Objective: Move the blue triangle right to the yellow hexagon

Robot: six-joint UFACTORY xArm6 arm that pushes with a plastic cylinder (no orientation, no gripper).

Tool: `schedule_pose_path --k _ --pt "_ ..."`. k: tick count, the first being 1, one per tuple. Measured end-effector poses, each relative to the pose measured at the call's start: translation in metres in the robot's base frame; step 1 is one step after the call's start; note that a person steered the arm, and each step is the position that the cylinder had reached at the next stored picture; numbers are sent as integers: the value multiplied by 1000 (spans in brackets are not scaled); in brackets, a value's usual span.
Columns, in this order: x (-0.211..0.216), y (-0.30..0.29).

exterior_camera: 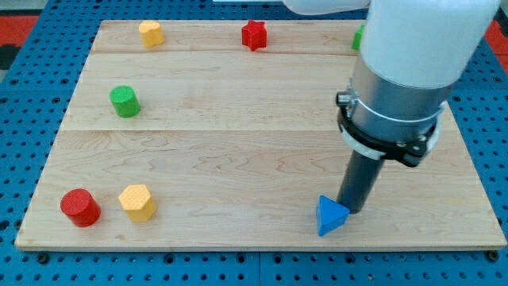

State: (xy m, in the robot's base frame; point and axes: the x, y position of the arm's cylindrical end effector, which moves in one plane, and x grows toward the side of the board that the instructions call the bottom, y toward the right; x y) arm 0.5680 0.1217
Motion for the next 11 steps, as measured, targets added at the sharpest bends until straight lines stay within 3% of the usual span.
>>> schedule_pose_path --k 1,3,5,6,7,8,9,10,11 --pt "21 19" --pt "7 -152" --pt "-17 -77" --pt "-45 -129" --pt "-44 -207" --pt "-47 -160" --pt "-56 -26" --pt "-93 96" --pt "-132 128"
